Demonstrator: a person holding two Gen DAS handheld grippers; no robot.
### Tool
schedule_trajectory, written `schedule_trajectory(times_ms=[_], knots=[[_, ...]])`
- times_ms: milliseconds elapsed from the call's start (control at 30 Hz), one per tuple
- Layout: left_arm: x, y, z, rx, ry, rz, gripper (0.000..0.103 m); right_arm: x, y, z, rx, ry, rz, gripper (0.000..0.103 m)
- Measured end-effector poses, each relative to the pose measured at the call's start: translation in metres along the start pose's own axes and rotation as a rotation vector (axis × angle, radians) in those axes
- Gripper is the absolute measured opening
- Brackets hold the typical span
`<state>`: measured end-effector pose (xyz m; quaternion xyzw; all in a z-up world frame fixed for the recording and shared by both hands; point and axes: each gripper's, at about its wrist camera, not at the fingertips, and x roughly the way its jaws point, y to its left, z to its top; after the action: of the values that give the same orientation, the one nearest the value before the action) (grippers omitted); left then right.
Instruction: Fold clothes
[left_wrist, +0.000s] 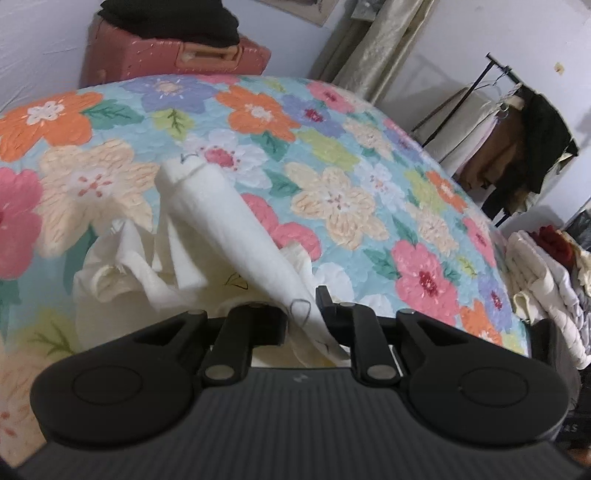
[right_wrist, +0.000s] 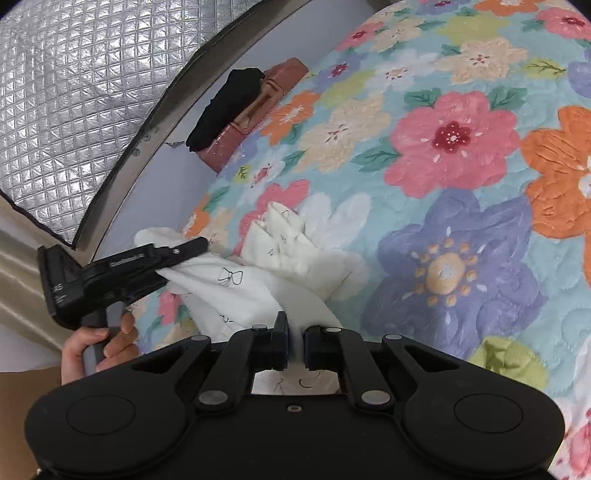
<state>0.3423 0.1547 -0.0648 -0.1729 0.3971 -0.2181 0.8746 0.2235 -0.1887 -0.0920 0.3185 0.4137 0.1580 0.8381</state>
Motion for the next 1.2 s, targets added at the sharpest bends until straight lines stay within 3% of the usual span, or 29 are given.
schedule_trajectory(times_ms=[133, 200, 367, 533, 600, 700, 800, 867, 900, 933, 1000, 1033, 1200], knots=[[-0.014, 0.001, 0.005, 0.027, -0.083, -0.072, 0.016, 0.005, 0.0, 0.007, -0.029, 0.009, -0.019, 0.011], [-0.015, -0.001, 0.008, 0.041, -0.081, -0.086, 0.024, 0.007, -0.003, 0.013, -0.032, 0.008, -0.045, 0.011], [-0.012, 0.007, 0.014, 0.039, -0.098, -0.027, 0.029, 0.02, -0.016, 0.025, 0.05, 0.02, -0.104, 0.01], [-0.051, 0.001, 0.013, 0.098, -0.3, -0.001, 0.029, 0.029, -0.016, 0.028, 0.055, 0.035, -0.165, 0.012], [-0.063, -0.003, 0.012, 0.125, -0.325, 0.025, 0.038, 0.029, -0.016, 0.026, 0.065, 0.016, -0.179, 0.015], [-0.062, 0.0, 0.005, 0.143, -0.295, 0.063, 0.042, 0.019, -0.015, 0.023, 0.094, -0.063, -0.182, 0.021], [-0.048, 0.011, -0.008, 0.136, -0.213, 0.089, 0.042, 0.008, -0.009, 0.019, 0.087, -0.146, -0.208, 0.024], [-0.035, 0.014, -0.015, 0.171, -0.142, 0.116, 0.042, 0.002, 0.005, 0.016, -0.008, -0.214, -0.292, 0.035], [-0.028, 0.016, -0.018, 0.192, -0.106, 0.131, 0.042, -0.001, 0.014, 0.014, -0.075, -0.253, -0.352, 0.047], [-0.019, 0.016, -0.021, 0.214, -0.064, 0.181, 0.042, -0.004, 0.022, 0.011, -0.141, -0.292, -0.412, 0.054], [0.0, 0.019, -0.027, 0.233, 0.024, 0.341, 0.043, -0.004, 0.038, 0.006, -0.259, -0.327, -0.462, 0.054], [0.007, 0.023, -0.029, 0.226, 0.054, 0.377, 0.043, -0.004, 0.046, 0.004, -0.318, -0.344, -0.486, 0.054], [0.014, 0.045, -0.029, 0.102, 0.095, 0.348, 0.045, 0.021, 0.07, -0.004, -0.46, -0.246, -0.378, 0.055]])
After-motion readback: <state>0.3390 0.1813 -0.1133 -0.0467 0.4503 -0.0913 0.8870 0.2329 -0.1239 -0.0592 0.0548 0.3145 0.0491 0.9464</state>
